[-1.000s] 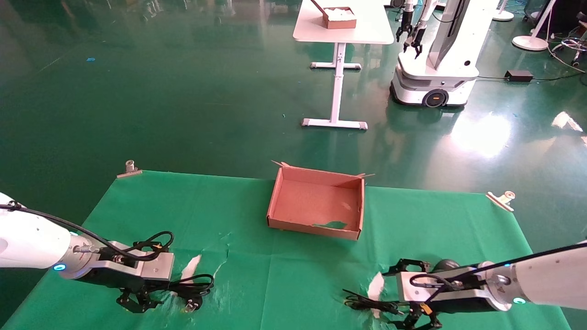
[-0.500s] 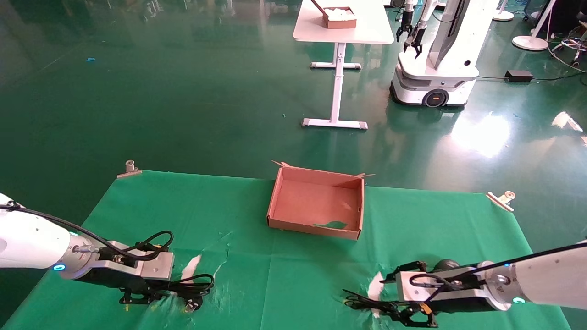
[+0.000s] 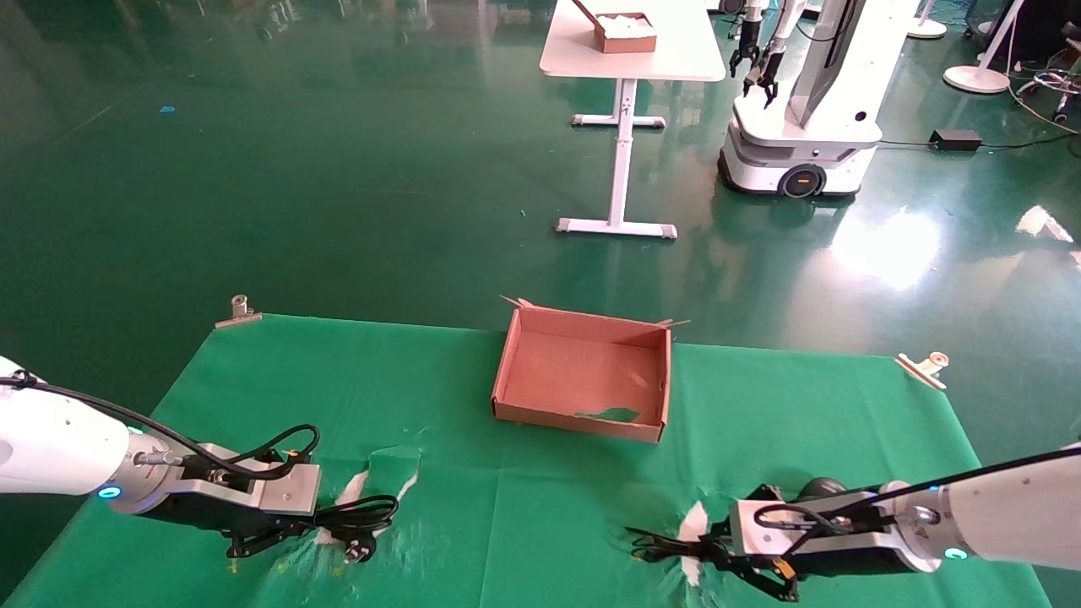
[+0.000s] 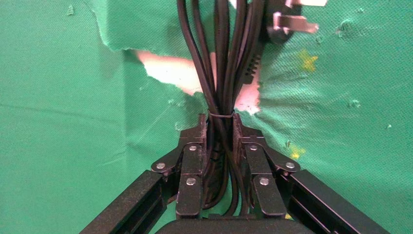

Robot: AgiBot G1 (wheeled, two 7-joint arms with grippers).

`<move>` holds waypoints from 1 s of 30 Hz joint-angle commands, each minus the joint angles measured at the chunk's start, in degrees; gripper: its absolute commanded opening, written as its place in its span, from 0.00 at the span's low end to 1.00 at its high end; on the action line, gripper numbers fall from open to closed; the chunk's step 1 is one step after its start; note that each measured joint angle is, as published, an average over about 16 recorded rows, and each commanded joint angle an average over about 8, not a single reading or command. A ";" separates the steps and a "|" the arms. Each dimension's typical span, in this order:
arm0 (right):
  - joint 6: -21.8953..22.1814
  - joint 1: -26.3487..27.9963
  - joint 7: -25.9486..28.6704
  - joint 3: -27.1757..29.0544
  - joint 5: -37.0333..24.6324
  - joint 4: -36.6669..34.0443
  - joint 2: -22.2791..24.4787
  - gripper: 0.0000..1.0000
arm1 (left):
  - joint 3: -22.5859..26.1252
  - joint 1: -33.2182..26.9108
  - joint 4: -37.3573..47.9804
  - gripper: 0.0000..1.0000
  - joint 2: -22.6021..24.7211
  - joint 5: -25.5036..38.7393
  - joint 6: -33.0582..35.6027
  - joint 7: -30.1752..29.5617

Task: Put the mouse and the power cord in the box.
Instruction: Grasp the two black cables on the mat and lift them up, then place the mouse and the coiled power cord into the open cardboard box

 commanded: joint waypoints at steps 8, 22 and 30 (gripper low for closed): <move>-1.90 0.75 1.12 1.19 1.76 -0.33 0.95 0.00 | -0.09 -1.15 0.43 0.00 -1.43 -0.19 3.10 -0.09; -9.08 14.69 10.44 6.47 9.16 3.38 8.03 0.00 | -10.92 -14.47 8.57 0.00 -7.90 -15.89 19.78 -15.01; 1.78 13.62 11.63 7.12 10.13 2.76 -4.03 0.00 | -13.95 -18.18 6.78 0.00 -1.05 -20.46 10.33 -20.19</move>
